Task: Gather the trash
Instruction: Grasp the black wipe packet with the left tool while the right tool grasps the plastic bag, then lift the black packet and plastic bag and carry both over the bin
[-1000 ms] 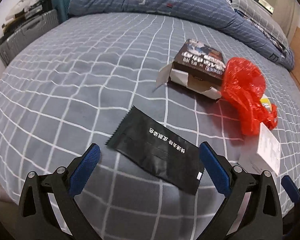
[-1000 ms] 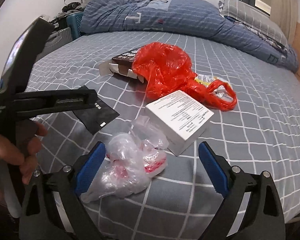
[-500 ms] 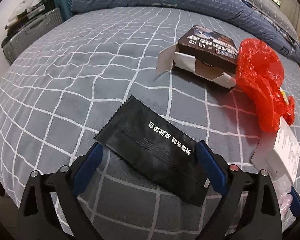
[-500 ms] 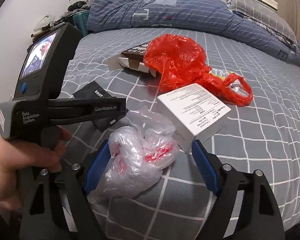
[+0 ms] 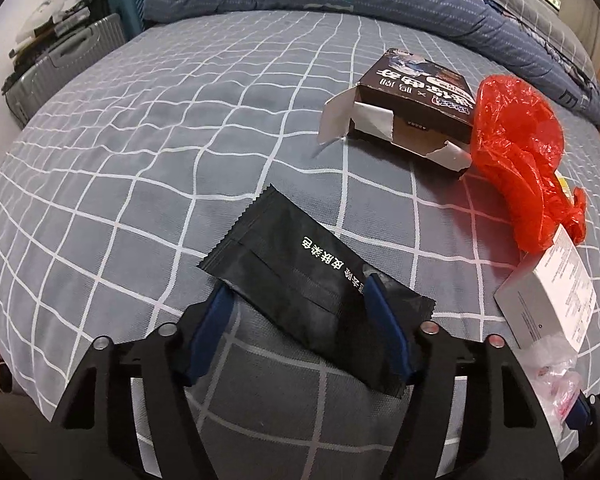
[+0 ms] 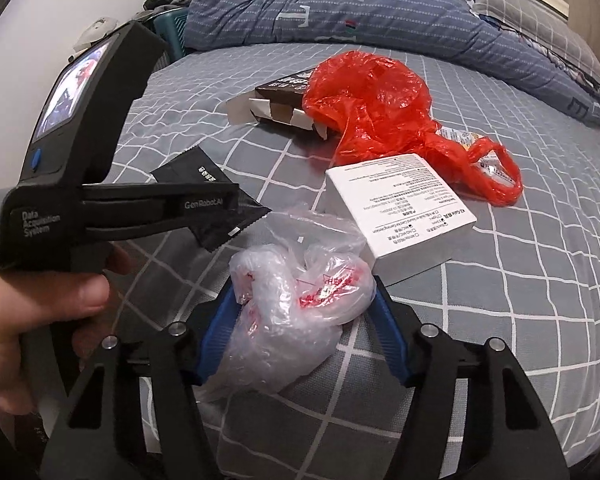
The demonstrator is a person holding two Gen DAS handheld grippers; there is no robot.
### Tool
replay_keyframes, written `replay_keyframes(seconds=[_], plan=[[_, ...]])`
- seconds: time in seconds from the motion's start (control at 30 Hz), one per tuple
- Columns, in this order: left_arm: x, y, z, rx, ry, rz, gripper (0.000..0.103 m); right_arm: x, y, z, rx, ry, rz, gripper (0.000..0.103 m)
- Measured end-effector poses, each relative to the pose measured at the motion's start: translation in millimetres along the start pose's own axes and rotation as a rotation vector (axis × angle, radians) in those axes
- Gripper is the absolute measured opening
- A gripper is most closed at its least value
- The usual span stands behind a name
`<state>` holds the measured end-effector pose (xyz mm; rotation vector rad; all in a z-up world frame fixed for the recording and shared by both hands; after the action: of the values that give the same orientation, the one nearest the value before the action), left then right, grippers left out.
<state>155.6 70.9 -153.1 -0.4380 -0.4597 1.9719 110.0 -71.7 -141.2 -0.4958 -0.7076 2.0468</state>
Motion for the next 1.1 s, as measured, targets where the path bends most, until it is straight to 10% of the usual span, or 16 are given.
replay_keyframes(seconds=[0.43,1.1], plan=[[1.0,-7.7,7.9,-0.033,-0.009,-0.036,0.012,0.5,-1.8,-0.7,0.004,-0.006,0.001,0.06],[1.8,-11.0,39.8,0.002,0.119,-0.01,0.003,-10.6,-8.6,25.7,-0.026,0.018,-0.018,0.06]])
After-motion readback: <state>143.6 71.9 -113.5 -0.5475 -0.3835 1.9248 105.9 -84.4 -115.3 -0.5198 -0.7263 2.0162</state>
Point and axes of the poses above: each gripper's, at about its wrist camera, not at the fingertips, and z roughly against the way its jaws point, x to its left, y to its underside, the point moved 4 cm from there along -z, roughly the way its jaws point, and after that the axes turned 14 degrees about z, right-handed, at the moved point
